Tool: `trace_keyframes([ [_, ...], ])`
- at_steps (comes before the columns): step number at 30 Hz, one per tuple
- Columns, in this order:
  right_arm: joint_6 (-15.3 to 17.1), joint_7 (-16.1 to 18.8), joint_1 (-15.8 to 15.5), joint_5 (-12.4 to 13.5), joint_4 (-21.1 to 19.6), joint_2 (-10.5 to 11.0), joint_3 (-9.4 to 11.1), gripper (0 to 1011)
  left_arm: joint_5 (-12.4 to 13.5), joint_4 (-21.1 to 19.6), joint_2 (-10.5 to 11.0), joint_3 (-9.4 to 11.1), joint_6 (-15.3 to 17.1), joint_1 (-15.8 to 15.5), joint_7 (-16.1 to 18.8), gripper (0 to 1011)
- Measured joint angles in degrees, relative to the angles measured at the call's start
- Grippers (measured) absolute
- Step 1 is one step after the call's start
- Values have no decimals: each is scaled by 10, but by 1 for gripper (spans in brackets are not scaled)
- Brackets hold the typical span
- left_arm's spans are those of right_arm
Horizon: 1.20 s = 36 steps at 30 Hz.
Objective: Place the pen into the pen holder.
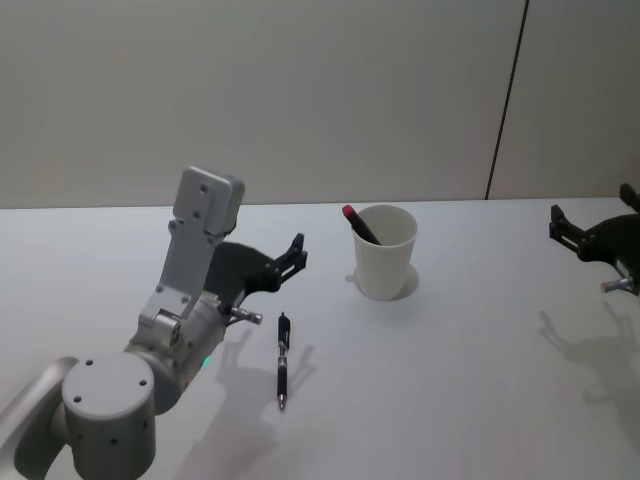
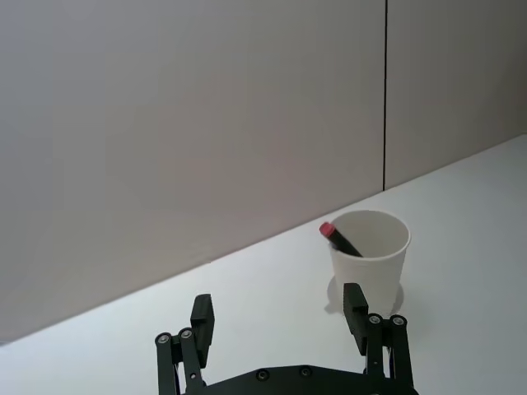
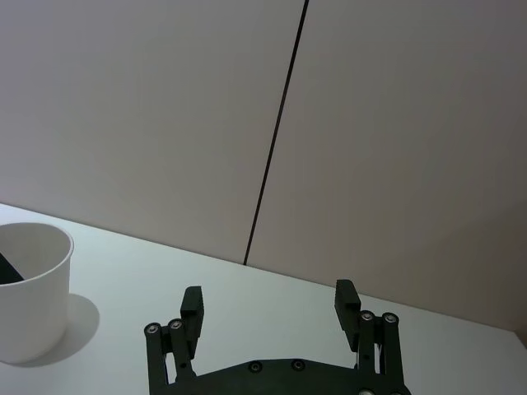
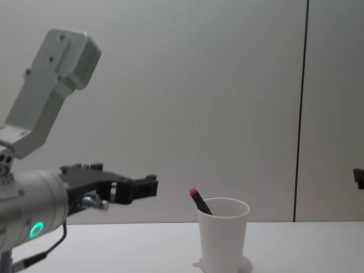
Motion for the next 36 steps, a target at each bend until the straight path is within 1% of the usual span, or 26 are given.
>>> trace_keyframes([
  [6,0,0,0,0,0,0,0,1002,-29,-2,1,-3,28,13,18,1004],
  [16,0,0,0,0,0,0,0,1002,-58,5,-2,-5,57,23,34,1004],
  [21,0,0,0,0,0,0,0,1002,-76,14,-6,-7,75,26,40,1004],
  [22,0,0,0,0,0,0,0,1002,-76,14,-6,-7,75,26,40,1004],
  [28,0,0,0,0,0,0,0,1002,-90,24,-13,-10,101,24,43,1004],
  [36,0,0,0,0,0,0,0,1002,-96,41,-22,-11,126,16,38,1004],
])
